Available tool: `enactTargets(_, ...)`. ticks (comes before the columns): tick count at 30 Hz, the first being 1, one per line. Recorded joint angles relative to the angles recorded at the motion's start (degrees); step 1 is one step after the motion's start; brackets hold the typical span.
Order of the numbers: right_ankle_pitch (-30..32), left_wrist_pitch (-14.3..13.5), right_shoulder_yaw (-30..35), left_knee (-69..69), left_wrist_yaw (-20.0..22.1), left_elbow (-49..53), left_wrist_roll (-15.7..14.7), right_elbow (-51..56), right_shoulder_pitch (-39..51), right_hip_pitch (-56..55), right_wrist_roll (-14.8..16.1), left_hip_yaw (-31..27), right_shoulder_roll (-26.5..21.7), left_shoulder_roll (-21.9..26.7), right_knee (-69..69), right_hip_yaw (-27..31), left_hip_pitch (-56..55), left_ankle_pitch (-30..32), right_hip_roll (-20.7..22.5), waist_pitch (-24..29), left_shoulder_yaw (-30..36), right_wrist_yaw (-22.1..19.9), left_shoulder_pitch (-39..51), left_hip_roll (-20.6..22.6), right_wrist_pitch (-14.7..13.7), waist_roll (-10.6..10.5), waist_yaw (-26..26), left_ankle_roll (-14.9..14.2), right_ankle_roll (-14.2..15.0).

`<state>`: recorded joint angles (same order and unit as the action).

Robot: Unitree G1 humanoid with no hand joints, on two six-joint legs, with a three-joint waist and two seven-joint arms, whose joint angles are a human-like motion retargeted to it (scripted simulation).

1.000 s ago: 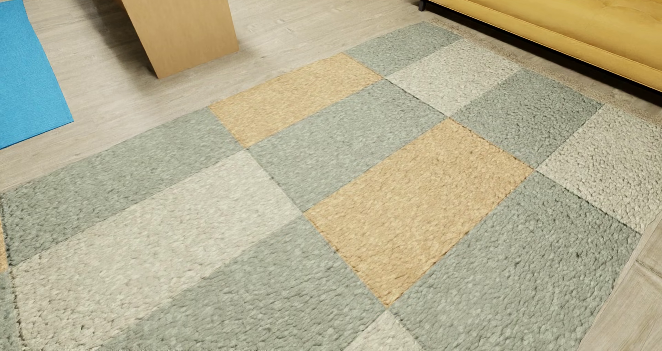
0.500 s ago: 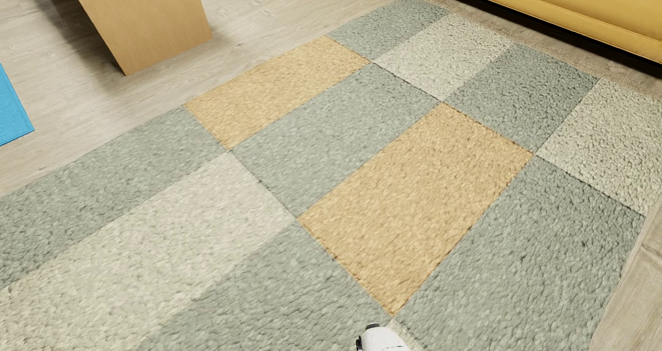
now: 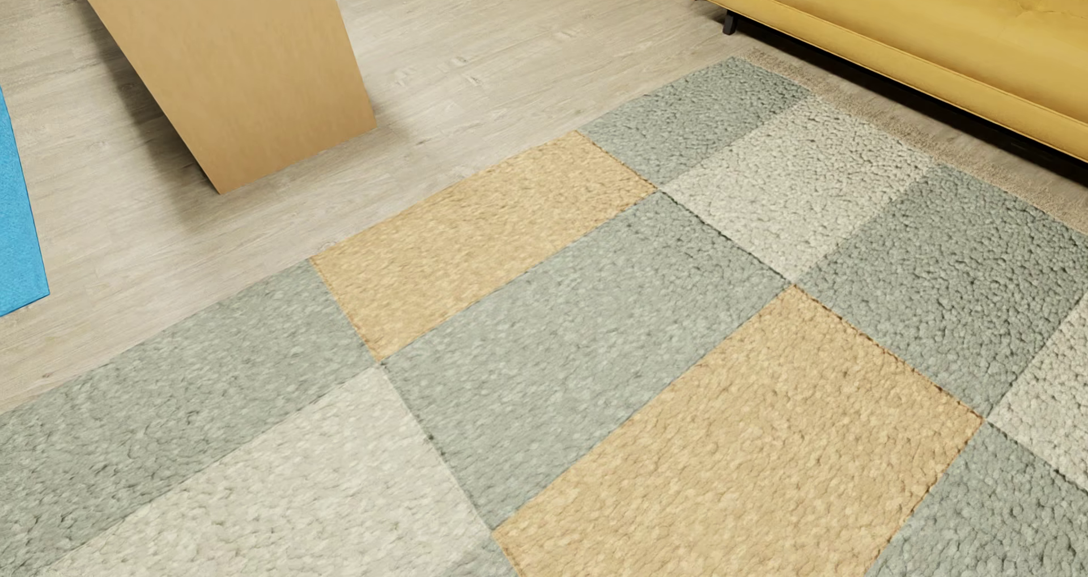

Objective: Go around the plant

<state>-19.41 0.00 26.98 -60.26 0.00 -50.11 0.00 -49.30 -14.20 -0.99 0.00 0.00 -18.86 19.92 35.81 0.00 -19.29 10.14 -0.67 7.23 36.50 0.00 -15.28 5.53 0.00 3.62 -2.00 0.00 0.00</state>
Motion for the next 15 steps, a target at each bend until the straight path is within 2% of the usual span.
enactTargets(1,0.37,0.0,0.2,10.86,0.0,-0.18,0.0,1.9,1.03,4.3,0.0,0.0,-1.0,0.6,-3.41,0.0,-3.04,2.6,-0.36,-0.04,1.85,0.0,-0.33,0.71,0.0,0.36,-2.2,0.0,0.0)
enactTargets(2,-0.2,0.0,0.03,21.31,0.0,0.32,0.0,3.51,2.28,8.35,0.0,0.0,-1.73,0.95,-5.72,0.0,-5.17,1.24,-0.53,-0.31,1.66,0.0,-1.34,0.83,0.0,0.41,-4.01,0.0,0.0)
enactTargets(3,-1.19,0.0,-0.35,29.96,0.0,0.34,0.0,4.95,3.37,11.86,0.0,0.0,-2.4,0.85,-7.5,0.0,-6.84,-6.85,-0.59,-0.78,1.08,0.0,-1.85,0.78,0.0,0.38,-5.73,0.0,0.0)
enactTargets(4,-2.23,0.0,-0.58,34.77,0.0,0.61,0.0,5.9,4.59,14.57,0.0,0.0,-3.02,1.02,-7.98,0.0,-8.25,-18.53,-0.74,-1.55,1.72,0.0,-2.5,0.48,0.0,0.25,-6.69,0.0,0.0)
enactTargets(5,-2.93,0.0,-1.23,34.79,0.0,-0.34,0.0,5.85,5.56,16.41,0.0,0.0,-3.2,0.87,-7.46,0.0,-9.56,-24.38,-1.2,-1.99,2.1,0.0,-2.79,0.42,0.0,0.54,-7.8,0.0,0.0)
enactTargets(6,-2.34,0.0,-2.34,34.02,0.0,-0.33,0.0,5.45,5.81,17.97,0.0,0.0,-3.0,1.11,-6.37,0.0,-10.58,-18.65,-1.47,-1.71,2.87,0.0,-3.0,0.36,0.0,0.81,-9.6,0.0,0.0)
enactTargets(7,0.93,0.0,-3.36,30.25,0.0,-0.77,0.0,4.77,5.42,18.92,0.0,0.0,-2.52,1.13,-4.07,0.0,-12.74,-5.54,-2.44,-2.08,2.95,0.0,-3.22,1.05,0.0,1.66,-10.21,0.0,0.0)
enactTargets(8,7.71,0.0,-4.11,25.95,0.0,-1.53,0.0,3.63,4.62,18.04,0.0,0.0,-1.58,0.97,0.3,0.0,-14.02,3.93,-3.93,-2.48,3.53,0.0,-3.06,2.29,0.0,3.11,-10.27,0.0,0.0)
enactTargets(9,17.68,0.0,-3.54,22.51,0.0,-2.67,0.0,2.01,3.56,16.13,0.0,0.0,-0.76,0.93,8.93,0.0,-12.15,5.68,-5.51,-2.22,4.12,0.0,-2.6,4.08,0.0,4.15,-8.83,0.0,0.0)
enactTargets(10,25.53,0.0,-2.51,21.21,0.0,-3.24,0.0,0.5,2.51,10.43,0.0,0.0,-0.55,0.74,20.34,0.0,-9.66,4.66,-6.39,-2.69,4.27,0.0,-1.82,5.84,0.0,4.27,-6.86,0.0,0.0)
enactTargets(11,24.03,0.0,-0.57,21.65,0.0,-2.11,0.0,-0.06,1.97,3.66,0.0,0.0,-0.77,0.8,32.12,0.0,-5.94,2.15,-7.64,-2.59,3.1,0.0,-1.27,7.53,0.0,4.59,-4.76,0.0,0.0)
enactTargets(12,16.42,0.0,0.04,24.09,0.0,-1.7,0.0,0.06,1.38,-1.26,0.0,0.0,-0.68,0.64,39.68,0.0,0.4,-1.8,-8.01,-1.39,1.79,0.0,-0.06,8.25,0.0,4.28,-1.85,0.0,0.0)
enactTargets(13,10.19,0.0,0.93,26.45,0.0,-1.82,0.0,-0.44,0.86,-6.45,0.0,0.0,-0.68,0.58,42.47,0.0,6.4,-6.2,-7.36,-0.68,1.47,0.0,1.88,7.76,0.0,3.14,1.39,0.0,0.0)
enactTargets(15,4.96,0.0,1.01,31.3,0.0,1.47,0.0,-0.53,-1.13,-15.59,0.0,0.0,-1.01,1.6,35.15,0.0,16.83,-15.33,-6.39,-0.65,0.19,0.0,4.93,6.62,0.0,0.94,8.47,0.0,0.0)
